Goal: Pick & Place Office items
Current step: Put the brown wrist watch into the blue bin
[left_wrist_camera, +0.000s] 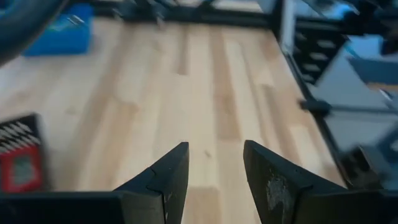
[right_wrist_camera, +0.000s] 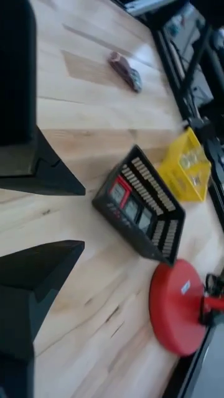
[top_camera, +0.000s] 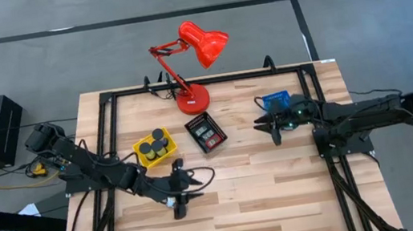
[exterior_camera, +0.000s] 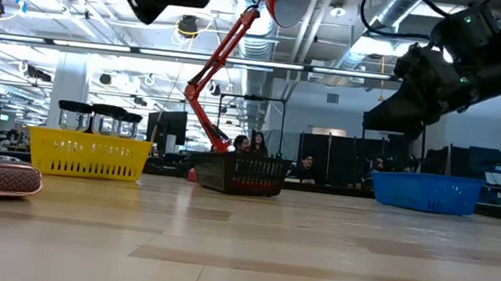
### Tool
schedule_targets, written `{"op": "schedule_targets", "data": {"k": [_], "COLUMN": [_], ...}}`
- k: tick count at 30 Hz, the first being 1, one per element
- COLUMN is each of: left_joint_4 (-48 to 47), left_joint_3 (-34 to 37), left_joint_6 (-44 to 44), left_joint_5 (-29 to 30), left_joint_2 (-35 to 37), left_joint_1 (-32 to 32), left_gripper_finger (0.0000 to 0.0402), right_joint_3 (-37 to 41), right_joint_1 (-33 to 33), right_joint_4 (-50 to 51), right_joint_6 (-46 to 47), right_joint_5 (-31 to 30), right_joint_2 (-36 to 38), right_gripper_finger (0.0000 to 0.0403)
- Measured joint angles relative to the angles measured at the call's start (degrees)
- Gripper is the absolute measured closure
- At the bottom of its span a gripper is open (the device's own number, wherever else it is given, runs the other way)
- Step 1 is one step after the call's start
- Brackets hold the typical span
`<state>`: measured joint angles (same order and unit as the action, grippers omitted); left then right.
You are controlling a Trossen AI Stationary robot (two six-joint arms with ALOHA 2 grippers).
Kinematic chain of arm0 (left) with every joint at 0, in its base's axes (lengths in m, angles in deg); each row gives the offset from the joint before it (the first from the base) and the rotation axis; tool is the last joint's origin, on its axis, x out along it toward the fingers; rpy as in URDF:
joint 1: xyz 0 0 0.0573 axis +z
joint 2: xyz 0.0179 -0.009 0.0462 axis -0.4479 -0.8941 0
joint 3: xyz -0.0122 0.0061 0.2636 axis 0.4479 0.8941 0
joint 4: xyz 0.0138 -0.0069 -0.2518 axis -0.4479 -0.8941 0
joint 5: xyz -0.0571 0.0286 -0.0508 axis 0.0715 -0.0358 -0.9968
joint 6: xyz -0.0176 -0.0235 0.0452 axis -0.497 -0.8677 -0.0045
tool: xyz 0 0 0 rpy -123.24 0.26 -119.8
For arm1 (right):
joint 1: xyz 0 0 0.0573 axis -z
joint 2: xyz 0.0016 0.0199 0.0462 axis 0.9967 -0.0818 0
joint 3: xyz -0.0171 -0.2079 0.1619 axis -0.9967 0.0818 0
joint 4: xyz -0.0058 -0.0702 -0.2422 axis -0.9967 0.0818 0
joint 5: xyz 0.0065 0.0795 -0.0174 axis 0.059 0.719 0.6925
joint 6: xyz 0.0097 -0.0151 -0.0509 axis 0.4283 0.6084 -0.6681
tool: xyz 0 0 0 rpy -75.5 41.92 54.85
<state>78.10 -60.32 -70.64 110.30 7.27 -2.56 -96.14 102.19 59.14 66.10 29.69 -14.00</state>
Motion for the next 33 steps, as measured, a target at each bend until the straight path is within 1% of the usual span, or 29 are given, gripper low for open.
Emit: {"op": "schedule_targets", "data": {"k": [4, 8, 11, 14, 16, 18, 19, 21, 23, 26, 29, 33], "left_joint_4": [-3.3, -4.7, -4.6, -4.8, -5.8, -9.2, -11.6, -14.8, -15.5, -15.5, -15.6, -16.2], "left_joint_3": [0.0, 0.0, 0.0, 0.0, 0.0, 0.0, 0.1, 0.1, 0.1, 0.1, 0.1, 0.1], "left_joint_6": [-3.0, -3.2, -3.2, -3.8, -6.8, -8.7, -9.6, -11.2, -12.0, -10.7, -8.7, -7.0], "left_joint_5": [-4.9, -8.5, -12.7, -19.0, -25.3, -31.1, -32.6, -33.0, -32.1, -27.6, -22.4, -21.9], "left_joint_2": [-1.8, -5.7, -8.6, -10.9, -11.4, -11.4, -11.3, -10.9, -10.8, -10.8, -10.8, -10.8], "left_joint_1": [-0.6, -1.6, -2.1, -2.1, -2.4, -2.4, -2.5, -2.5, -2.3, -2.2, -2.3, -2.4], "left_gripper_finger": [0.0252, 0.0259, 0.0267, 0.0276, 0.0284, 0.0291, 0.0295, 0.0303, 0.0308, 0.031, 0.0302, 0.0276], "right_joint_3": [0.0, 0.0, 0.0, 0.0, 0.0, 0.0, 0.0, 0.0, 0.0, 0.0, 0.0, 0.0], "right_joint_1": [-2.2, -3.9, -4.9, -5.5, -5.7, -5.6, -5.6, -5.6, -5.6, -5.6, -5.6, -5.6], "right_joint_4": [0.0, 0.4, 0.7, 0.7, 0.7, 0.7, 0.7, 0.7, 0.7, 0.8, 0.7, 0.8], "right_joint_6": [-0.9, -0.9, -1.0, -1.1, -1.1, -1.1, -1.1, -1.1, -1.1, -1.1, -1.1, -1.1], "right_joint_5": [0.0, 0.0, 0.0, 0.0, 0.0, 0.0, 0.0, 0.0, 0.0, 0.0, 0.0, 0.0], "right_joint_2": [0.0, 0.0, 0.0, 0.0, 0.0, 0.0, 0.0, 0.0, 0.0, 0.0, 0.0, 0.0], "right_gripper_finger": [0.0285, 0.0285, 0.0285, 0.0285, 0.0285, 0.0285, 0.0285, 0.0285, 0.0285, 0.0285, 0.0285, 0.0285]}}
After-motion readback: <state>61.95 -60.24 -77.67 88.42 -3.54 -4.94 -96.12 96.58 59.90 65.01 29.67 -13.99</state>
